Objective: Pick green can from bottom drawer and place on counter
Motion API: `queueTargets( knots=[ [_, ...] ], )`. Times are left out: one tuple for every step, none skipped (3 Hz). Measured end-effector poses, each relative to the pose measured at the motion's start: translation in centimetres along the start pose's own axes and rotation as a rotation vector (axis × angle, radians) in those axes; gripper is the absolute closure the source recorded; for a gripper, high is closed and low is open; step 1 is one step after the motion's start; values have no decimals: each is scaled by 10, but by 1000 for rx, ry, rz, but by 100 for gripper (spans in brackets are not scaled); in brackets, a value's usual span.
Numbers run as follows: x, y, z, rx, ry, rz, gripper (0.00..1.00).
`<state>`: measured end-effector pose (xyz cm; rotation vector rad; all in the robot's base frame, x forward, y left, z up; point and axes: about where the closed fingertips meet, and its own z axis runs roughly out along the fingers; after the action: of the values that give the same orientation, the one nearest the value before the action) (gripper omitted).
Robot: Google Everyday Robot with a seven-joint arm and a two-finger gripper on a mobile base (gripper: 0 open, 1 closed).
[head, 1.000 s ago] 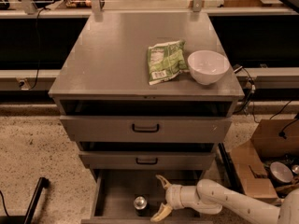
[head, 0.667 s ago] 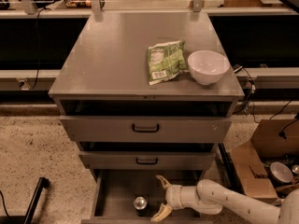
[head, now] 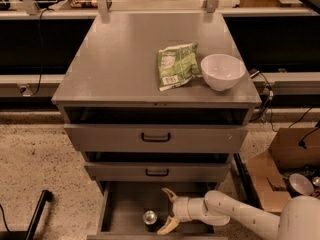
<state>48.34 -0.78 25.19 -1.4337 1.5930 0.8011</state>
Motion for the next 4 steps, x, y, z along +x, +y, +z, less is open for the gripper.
queueTargets(
  knots=[
    [8,-2,24,-34,-23,8,17],
    [11,-1,41,-63,-38,12,20],
    [15,3,55,-92,-43,14,23],
    [21,11,65,-110,-51,25,26]
  ],
)
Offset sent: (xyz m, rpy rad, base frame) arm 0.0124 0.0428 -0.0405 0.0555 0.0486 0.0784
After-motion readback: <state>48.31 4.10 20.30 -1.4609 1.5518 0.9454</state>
